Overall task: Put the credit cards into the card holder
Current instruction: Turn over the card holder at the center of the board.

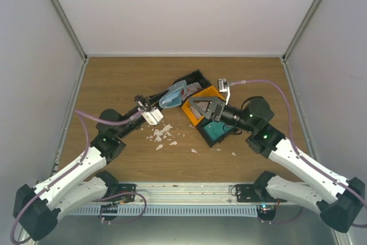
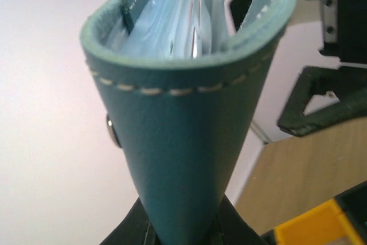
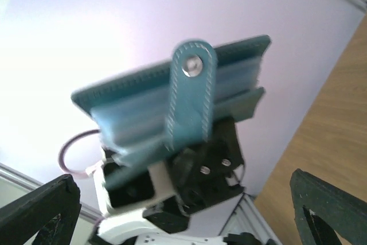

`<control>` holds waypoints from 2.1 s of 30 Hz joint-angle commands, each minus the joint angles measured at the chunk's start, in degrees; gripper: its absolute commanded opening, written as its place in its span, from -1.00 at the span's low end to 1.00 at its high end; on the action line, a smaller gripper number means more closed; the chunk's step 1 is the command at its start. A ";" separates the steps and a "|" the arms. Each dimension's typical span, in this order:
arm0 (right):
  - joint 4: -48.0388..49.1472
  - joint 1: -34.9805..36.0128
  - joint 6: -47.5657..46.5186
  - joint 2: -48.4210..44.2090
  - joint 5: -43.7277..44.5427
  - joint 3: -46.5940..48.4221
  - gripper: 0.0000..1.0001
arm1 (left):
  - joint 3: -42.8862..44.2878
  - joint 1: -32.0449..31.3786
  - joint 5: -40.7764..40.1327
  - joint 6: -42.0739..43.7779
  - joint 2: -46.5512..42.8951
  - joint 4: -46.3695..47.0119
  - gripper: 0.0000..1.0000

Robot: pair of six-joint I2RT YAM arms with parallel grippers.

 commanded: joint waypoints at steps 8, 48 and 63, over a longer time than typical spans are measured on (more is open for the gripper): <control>0.13 0.06 12.16 3.57 0.31 4.99 0.99 | -0.19 -0.59 7.50 32.88 0.93 12.29 -1.00; -5.74 1.68 9.09 8.14 -3.86 6.38 0.17 | 2.34 1.95 6.86 33.14 4.06 12.73 -0.82; -5.66 -0.41 -0.74 9.13 -3.88 9.47 -0.82 | 3.94 1.95 2.48 19.24 2.00 5.85 0.98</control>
